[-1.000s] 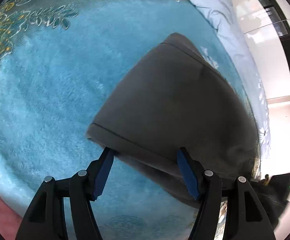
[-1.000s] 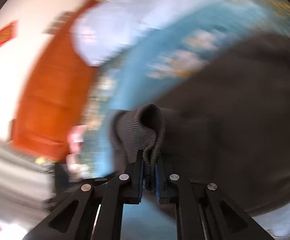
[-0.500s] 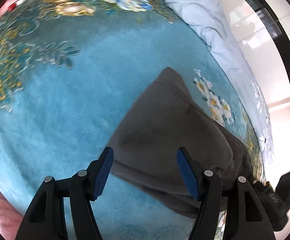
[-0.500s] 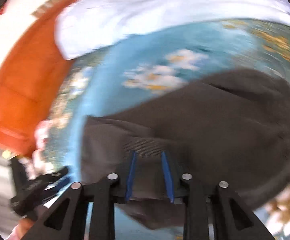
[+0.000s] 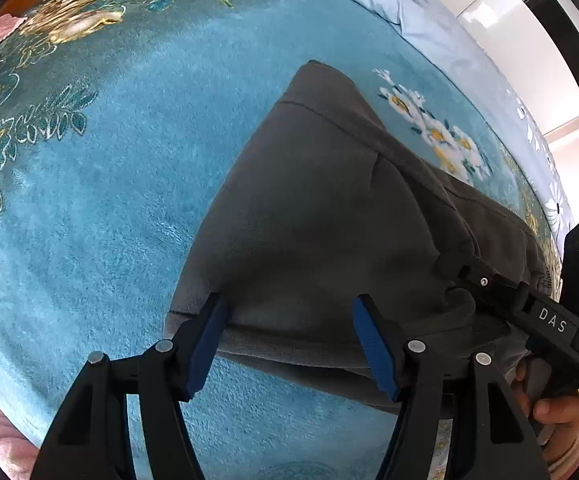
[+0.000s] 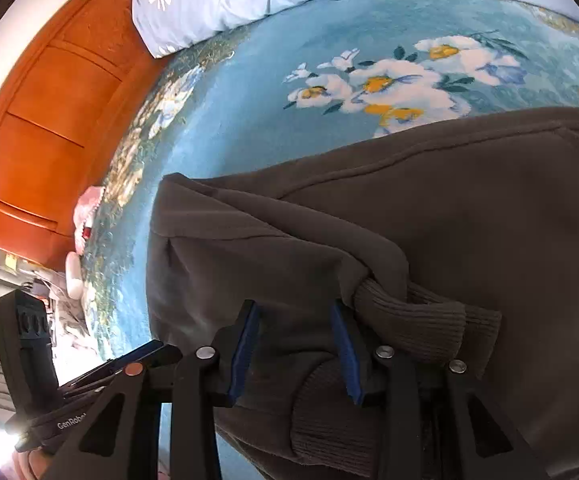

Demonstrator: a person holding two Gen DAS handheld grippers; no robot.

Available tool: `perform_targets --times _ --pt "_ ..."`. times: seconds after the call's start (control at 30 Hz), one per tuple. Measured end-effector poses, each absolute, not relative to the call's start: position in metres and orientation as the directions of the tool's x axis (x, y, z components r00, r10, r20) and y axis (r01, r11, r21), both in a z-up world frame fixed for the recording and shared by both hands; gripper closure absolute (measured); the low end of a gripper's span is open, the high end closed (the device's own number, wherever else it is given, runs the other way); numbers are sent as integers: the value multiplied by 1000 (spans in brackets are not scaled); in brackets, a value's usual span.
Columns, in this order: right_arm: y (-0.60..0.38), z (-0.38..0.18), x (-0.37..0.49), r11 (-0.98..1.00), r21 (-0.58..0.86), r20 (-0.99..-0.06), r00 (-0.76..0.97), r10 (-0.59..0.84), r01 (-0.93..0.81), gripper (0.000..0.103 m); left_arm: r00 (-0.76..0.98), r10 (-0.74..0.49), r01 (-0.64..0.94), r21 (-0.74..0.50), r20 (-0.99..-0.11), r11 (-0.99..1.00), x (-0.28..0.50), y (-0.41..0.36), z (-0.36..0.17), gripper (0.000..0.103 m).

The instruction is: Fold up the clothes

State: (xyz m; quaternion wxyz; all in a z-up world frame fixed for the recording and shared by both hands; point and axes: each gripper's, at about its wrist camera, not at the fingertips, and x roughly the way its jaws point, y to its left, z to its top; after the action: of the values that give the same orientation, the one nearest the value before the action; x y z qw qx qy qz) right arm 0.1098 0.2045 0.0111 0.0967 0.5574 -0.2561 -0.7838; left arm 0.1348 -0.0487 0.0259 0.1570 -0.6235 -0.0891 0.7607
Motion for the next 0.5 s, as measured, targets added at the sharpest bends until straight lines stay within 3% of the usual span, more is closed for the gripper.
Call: perform_targets --times 0.17,0.27,0.37,0.5 --pt "207 18 114 -837 525 -819 -361 -446 -155 60 -216 375 -125 -356 -901 -926 144 -57 36 37" --pt "210 50 133 -828 540 -796 -413 -443 -150 56 -256 385 -117 -367 -887 -923 152 -67 46 37" --pt "223 74 158 -832 534 -781 -465 -417 -150 50 -297 360 -109 -343 -884 -933 157 -72 53 37" --pt "247 77 191 -819 523 -803 -461 -378 -238 50 -337 331 -129 -305 -882 -944 169 -75 65 37"
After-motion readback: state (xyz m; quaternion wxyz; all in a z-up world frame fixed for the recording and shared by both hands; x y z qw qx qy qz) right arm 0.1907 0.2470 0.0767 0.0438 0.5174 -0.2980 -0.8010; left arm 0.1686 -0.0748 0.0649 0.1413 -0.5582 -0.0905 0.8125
